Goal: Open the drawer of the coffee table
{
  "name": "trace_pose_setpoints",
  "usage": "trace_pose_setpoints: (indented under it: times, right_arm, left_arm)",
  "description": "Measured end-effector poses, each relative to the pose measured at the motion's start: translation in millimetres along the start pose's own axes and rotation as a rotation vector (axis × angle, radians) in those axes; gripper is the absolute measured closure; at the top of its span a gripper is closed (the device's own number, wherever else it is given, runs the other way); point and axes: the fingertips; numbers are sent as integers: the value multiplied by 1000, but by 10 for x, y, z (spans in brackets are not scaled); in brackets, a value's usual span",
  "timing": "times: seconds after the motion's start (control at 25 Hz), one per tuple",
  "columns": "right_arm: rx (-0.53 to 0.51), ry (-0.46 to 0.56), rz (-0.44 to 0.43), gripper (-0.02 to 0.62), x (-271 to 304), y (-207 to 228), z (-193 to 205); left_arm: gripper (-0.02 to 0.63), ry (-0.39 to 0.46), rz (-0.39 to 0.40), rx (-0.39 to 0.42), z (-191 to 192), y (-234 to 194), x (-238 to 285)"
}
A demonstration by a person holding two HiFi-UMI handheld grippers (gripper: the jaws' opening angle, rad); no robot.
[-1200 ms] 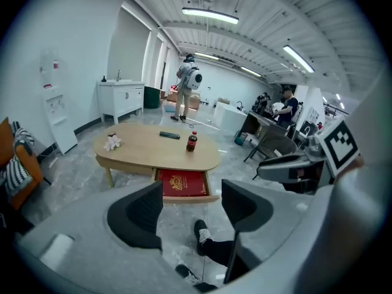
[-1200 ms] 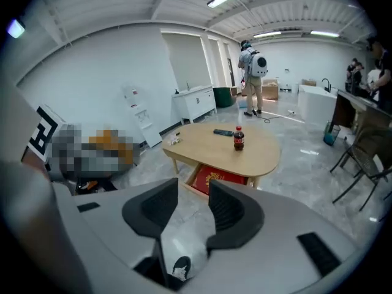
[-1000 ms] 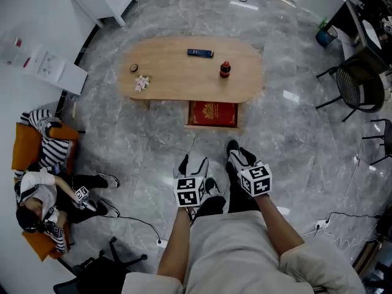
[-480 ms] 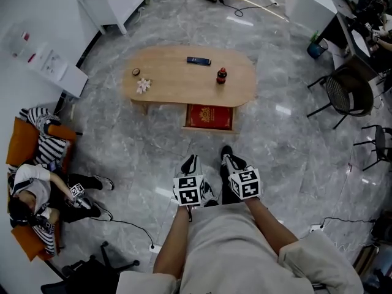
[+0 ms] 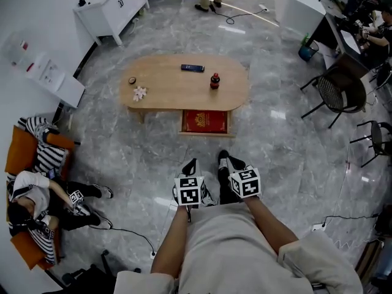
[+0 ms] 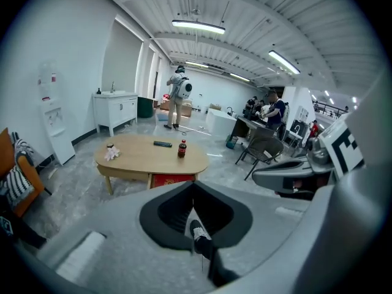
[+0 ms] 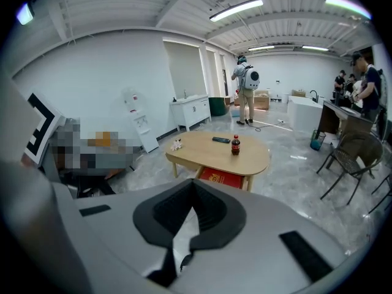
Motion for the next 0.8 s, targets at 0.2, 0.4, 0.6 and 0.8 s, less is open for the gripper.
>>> trace_pose_setpoints:
  times: [0.2, 0.4, 0.6, 0.8]
  right_arm:
    - [-10, 7, 11, 581, -46, -9, 38]
    - [-12, 14, 5, 581, -119, -41, 87]
    - [5, 31, 13, 581, -180, -18, 61]
    - [3, 37, 15, 581, -166, -47, 95]
  left_arm:
    - [594, 6, 12, -6, 39, 46, -22]
    - [594, 16, 11, -7, 9, 60, -50]
    - [594, 21, 21, 4, -6, 101, -88]
    - [594, 29, 23, 9, 13, 94, -99]
Point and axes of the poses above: the fingertips, and each gripper's own axes: x forward along the fingers, y to its right, z out of its underside, and after that the axes turned 2 degrees about x, right-handed
